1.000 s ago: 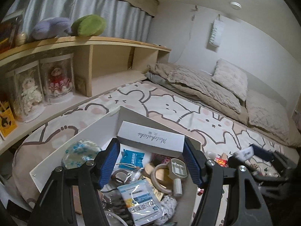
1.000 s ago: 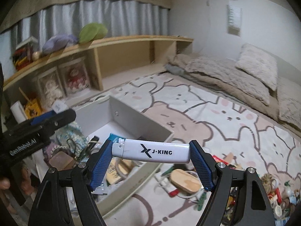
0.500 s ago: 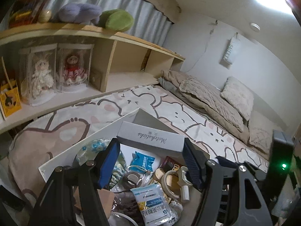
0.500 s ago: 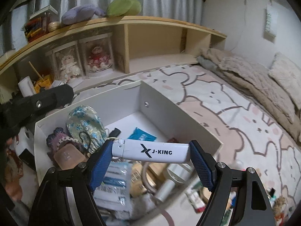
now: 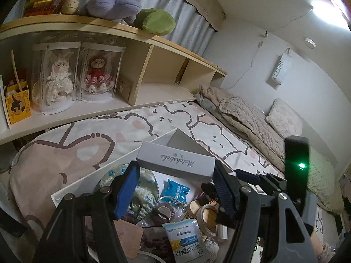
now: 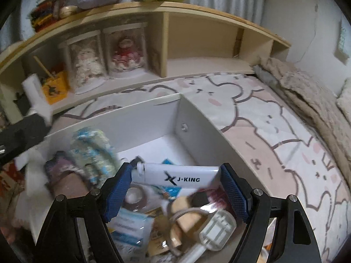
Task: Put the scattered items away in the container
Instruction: 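Open both tools to drop the white box and lighter into the shoebox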
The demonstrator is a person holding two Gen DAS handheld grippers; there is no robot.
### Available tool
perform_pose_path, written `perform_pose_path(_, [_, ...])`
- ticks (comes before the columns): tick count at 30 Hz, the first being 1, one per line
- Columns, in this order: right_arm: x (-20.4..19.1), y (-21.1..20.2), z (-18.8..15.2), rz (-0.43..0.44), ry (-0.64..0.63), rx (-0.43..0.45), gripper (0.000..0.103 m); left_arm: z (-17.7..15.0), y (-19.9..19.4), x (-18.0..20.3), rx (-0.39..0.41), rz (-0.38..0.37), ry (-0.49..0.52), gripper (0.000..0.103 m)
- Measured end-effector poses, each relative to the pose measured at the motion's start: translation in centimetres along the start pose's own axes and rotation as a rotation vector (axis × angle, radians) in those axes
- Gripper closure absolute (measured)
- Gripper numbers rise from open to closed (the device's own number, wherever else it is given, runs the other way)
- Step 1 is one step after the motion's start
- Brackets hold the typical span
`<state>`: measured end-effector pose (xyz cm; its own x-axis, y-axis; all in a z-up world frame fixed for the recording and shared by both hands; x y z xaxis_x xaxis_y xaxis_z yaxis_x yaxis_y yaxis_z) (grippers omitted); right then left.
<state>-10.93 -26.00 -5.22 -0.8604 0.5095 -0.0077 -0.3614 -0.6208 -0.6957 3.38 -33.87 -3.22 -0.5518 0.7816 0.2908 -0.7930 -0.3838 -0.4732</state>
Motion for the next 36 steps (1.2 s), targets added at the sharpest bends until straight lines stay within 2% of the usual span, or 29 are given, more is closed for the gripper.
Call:
perform_pose_path(2, [0.4, 0.0, 0.0, -0.016, 0.021, 0.024, 0.0, 0.0, 0.2, -0.1, -0.002, 0.0, -0.004, 0.036])
perform_pose_path(9, [2.5, -1.4, -0.7, -0.019, 0.115, 0.077, 0.0, -0.1, 0.7, -0.4, -0.015, 0.01, -0.007, 0.036])
perform_pose_path(15, [3.4, -3.6, -2.0, -0.009, 0.165, 0.107, 0.0, -0.6, 1.3, 0.6, -0.04, 0.007, 0.03, 0.036])
perform_pose_path(21, [2.6, -5.1, -3.9, 0.005, 0.152, 0.107, 0.0, -1.1, 2.4, 1.7, -0.073, -0.023, 0.044, 0.036])
perform_pose_path(28, [1.1, -5.9, -6.4, -0.029, 0.074, 0.091, 0.0, -1.2, 3.7, 3.7, -0.111, -0.017, 0.129, 0.036])
perform_pose_path(33, [1.4, -6.2, -7.6, -0.026, 0.088, 0.077, 0.0, -1.5, 4.9, 4.5, -0.14, -0.004, 0.169, 0.036])
perform_pose_path(36, [1.7, -6.2, -8.1, -0.03, 0.1, 0.075, 0.0, -1.9, 5.4, 5.2, -0.165, -0.023, 0.2, 0.036])
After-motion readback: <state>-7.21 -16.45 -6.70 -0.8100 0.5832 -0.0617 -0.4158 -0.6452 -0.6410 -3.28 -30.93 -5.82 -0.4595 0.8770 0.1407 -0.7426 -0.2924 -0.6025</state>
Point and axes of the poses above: each gripper's, at about its wrist camera, not at the fingertips, and y roughly the way its jaws point, x to its right, z to its top, the point moved 3 cm from there along y, roughly the way its jaws point, and after that the axes turned 6 degrees about y, right-handed, at the moved point
